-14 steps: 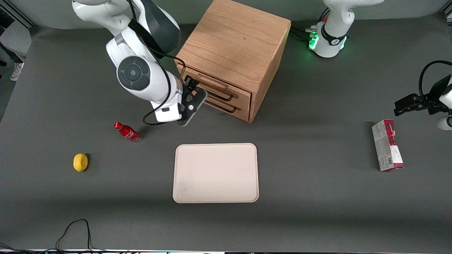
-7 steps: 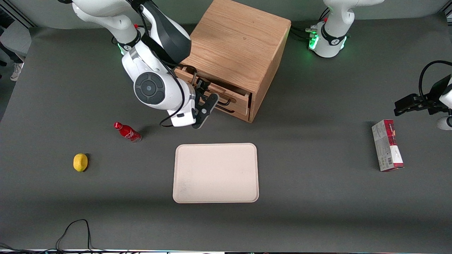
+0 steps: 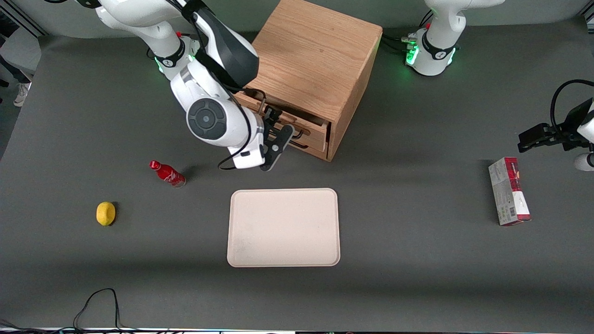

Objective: Open upper drawer

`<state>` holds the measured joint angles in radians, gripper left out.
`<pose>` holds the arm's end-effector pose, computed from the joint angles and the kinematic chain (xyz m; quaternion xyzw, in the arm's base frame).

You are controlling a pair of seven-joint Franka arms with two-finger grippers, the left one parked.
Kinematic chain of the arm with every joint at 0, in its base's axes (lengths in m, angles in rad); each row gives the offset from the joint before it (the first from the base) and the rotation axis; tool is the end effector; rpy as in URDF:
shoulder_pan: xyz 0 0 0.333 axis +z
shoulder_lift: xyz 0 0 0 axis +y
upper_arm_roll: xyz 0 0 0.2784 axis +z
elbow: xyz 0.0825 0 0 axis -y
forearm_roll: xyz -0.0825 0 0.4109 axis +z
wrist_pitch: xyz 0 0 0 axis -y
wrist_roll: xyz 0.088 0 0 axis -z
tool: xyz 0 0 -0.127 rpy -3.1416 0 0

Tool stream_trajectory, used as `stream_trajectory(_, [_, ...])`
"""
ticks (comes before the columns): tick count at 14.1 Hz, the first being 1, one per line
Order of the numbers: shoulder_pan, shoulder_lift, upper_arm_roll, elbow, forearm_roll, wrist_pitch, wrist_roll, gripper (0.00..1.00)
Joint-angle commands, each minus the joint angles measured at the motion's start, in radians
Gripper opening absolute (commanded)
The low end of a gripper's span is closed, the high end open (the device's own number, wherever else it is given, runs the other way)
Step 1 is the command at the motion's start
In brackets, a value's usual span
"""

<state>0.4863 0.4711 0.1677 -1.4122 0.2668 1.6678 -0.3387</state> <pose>0.5268 0.4249 0.3630 -0.8766 -0.4389 0.1284 0.1502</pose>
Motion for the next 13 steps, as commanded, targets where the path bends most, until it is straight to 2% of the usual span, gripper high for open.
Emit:
stream_trajectory(1, [0.021,0.029,-0.010,0.021,-0.027,0.024,-0.017,1.00])
stream_trajectory(13, [0.018,0.037,-0.011,-0.044,-0.092,0.109,-0.023,1.00])
